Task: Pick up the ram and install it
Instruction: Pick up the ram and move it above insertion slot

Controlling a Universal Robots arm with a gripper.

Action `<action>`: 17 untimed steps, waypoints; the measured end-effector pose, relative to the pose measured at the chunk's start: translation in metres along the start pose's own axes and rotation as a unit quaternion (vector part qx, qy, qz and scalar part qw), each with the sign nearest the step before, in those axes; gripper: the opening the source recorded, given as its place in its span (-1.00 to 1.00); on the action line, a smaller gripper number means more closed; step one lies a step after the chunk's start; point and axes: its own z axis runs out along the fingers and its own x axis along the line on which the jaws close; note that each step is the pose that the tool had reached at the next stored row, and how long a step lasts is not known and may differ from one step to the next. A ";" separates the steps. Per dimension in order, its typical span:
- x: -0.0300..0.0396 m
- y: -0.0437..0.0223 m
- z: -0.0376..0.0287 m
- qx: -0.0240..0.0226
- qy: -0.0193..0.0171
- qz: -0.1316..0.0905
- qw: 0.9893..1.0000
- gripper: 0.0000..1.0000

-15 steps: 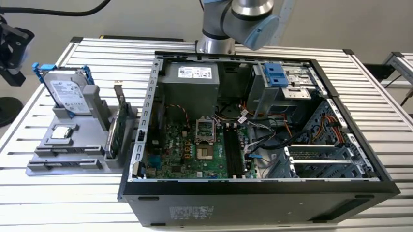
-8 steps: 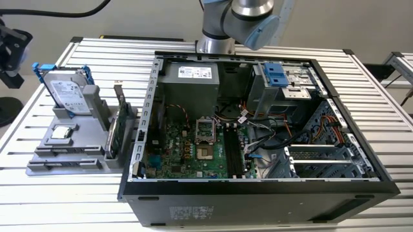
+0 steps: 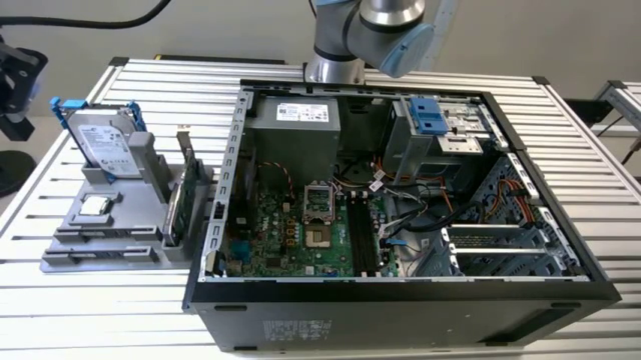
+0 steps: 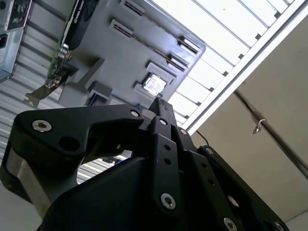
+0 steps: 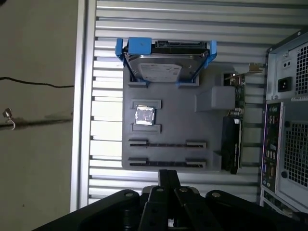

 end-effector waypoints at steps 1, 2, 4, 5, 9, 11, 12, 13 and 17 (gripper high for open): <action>0.0000 -0.0006 -0.0001 0.000 0.000 -0.001 1.000 -1.00; 0.0000 -0.0012 0.0000 0.000 0.000 -0.002 1.000 -1.00; 0.0001 -0.0020 -0.0001 0.000 0.000 -0.003 1.000 -1.00; 0.0001 -0.0023 -0.0002 0.000 0.000 -0.003 1.000 -1.00; 0.0001 -0.0028 -0.0002 0.000 0.000 -0.003 1.000 -1.00; 0.0001 -0.0028 -0.0001 0.000 0.000 -0.003 1.000 -1.00; 0.0001 -0.0029 -0.0001 0.000 0.000 -0.003 1.000 -1.00; 0.0001 -0.0029 -0.0001 0.000 0.000 -0.003 1.000 -1.00; 0.0001 -0.0033 -0.0002 0.000 0.000 -0.003 1.000 -1.00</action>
